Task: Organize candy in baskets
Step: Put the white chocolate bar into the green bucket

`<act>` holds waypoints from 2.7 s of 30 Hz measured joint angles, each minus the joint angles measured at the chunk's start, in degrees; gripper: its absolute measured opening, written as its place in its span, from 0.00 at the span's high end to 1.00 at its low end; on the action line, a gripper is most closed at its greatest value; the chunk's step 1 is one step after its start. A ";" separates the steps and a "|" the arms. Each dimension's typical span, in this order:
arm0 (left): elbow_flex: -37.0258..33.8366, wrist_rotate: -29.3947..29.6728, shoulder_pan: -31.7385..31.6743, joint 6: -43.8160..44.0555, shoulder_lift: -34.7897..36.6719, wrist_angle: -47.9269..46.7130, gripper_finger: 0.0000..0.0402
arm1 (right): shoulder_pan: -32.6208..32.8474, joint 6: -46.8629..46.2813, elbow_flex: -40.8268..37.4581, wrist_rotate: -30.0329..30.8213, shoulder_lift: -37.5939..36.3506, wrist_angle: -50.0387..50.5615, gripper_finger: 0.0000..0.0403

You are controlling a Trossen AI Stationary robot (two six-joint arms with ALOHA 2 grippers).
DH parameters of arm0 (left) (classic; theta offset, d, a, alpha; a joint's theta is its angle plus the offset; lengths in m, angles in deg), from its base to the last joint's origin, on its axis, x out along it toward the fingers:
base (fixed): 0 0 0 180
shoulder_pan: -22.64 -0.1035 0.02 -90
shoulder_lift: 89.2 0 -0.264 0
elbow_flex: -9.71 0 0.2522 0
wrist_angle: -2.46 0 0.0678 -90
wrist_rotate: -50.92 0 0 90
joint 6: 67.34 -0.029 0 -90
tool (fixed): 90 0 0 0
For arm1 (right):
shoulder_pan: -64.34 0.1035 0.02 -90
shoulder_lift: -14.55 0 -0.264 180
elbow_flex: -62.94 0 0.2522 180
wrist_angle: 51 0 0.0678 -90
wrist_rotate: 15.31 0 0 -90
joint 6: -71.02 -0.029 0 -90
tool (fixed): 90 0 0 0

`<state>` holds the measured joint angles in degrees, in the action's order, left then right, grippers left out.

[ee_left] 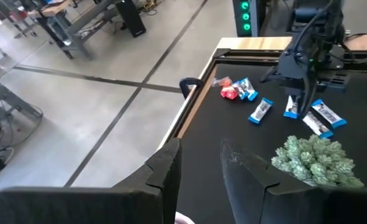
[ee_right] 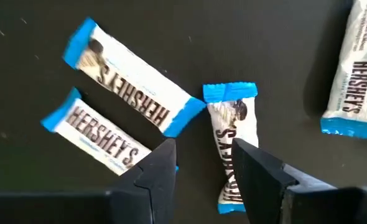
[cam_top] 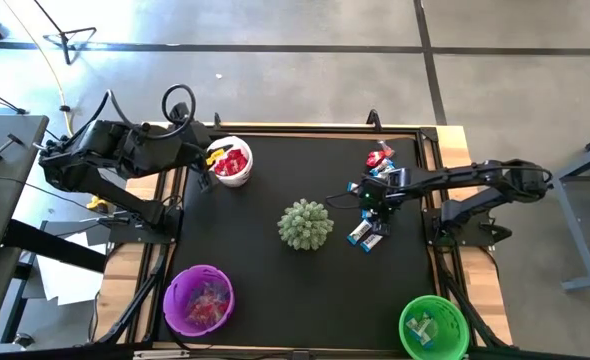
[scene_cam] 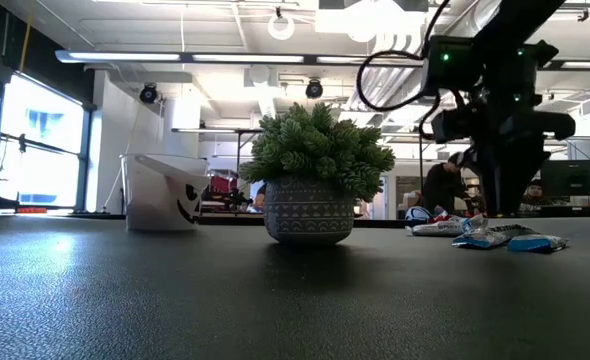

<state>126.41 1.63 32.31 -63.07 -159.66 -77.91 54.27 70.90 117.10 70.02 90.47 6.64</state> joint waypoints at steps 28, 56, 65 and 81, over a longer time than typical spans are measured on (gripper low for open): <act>0.00 -2.85 -0.36 0.04 -0.02 -0.09 0.75 | -4.16 -11.22 0.02 -0.05 8.11 -0.01 0.95; 0.02 -4.40 -0.36 2.08 -0.02 -13.75 0.75 | 28.26 -80.13 37.40 -13.31 -0.62 29.79 0.96; 0.02 -2.40 -0.36 1.03 -0.02 -12.55 0.75 | 51.32 -112.67 36.02 -12.39 1.03 26.91 0.96; 0.02 0.37 -0.36 1.24 -0.02 -12.69 0.75 | 64.79 -124.90 35.58 -11.89 5.50 16.33 0.75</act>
<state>126.43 2.00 31.96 -61.82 -159.68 -90.60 119.07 -54.00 152.68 58.13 95.97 22.97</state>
